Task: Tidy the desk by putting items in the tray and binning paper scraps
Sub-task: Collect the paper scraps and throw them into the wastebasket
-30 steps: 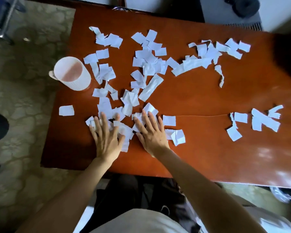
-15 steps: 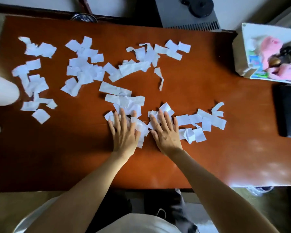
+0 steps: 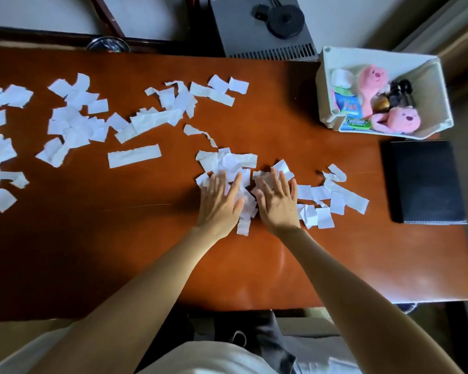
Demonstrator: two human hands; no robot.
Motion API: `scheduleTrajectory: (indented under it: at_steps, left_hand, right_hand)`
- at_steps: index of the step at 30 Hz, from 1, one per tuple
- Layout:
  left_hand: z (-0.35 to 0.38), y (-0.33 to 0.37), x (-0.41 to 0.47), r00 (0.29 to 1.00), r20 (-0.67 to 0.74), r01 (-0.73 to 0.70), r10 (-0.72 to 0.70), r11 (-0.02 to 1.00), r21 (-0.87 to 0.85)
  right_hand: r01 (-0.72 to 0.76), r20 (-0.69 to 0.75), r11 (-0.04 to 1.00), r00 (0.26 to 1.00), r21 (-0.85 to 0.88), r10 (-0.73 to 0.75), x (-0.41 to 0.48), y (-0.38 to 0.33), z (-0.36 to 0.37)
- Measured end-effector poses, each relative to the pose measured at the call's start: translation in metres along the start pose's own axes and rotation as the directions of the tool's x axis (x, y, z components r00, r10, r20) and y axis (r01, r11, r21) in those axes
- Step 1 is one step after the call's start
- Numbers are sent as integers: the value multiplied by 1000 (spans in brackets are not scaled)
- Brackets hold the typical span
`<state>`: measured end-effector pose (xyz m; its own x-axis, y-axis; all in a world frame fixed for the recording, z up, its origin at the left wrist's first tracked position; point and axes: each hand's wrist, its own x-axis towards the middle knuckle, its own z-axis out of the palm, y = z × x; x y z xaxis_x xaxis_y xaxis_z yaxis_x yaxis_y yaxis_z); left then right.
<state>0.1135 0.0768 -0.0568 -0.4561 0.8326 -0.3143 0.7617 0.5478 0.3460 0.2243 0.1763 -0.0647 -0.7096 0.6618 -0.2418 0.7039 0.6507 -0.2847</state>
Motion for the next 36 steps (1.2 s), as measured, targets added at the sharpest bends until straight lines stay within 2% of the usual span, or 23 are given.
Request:
scheduleTrajectory:
  at_steps: [4, 7, 14, 20, 25, 30, 32, 36]
  left_hand:
    - [-27, -11, -13, 997, -71, 33, -40, 995, -99]
    - [-47, -32, -28, 978, -140, 118, -152, 967, -224]
    - [-87, -120, -75, 895, -231, 295, -381, 896, -333]
    - [-109, -244, -125, 792, -256, 469, -554, 822, -324]
    - [-113, -346, -149, 686, -190, 691, -702, 711, -132]
    - [-106, -403, -151, 575, -71, 782, -815, 573, -247]
    - [-103, -413, -147, 596, -49, 763, -801, 584, -276]
    - [-96, -416, -140, 744, -151, 614, -650, 756, -229]
  right_hand:
    - [9, -186, 1000, 983, -7, -10, 8, -34, -7]
    - [59, -190, 998, 980, -31, -63, 13, -76, -11]
    - [218, -80, 976, 973, 21, -216, 10, -199, 13]
    - [285, 204, 956, 934, 75, -295, 14, -314, 43]
    - [322, 312, 944, 892, 71, -328, 26, -400, 77]
    - [358, 337, 934, 879, 2, -337, 46, -447, 101]
    - [434, 349, 898, 854, -71, -386, 56, -454, 108]
    - [597, 410, 785, 766, -166, -495, 68, -459, 114]
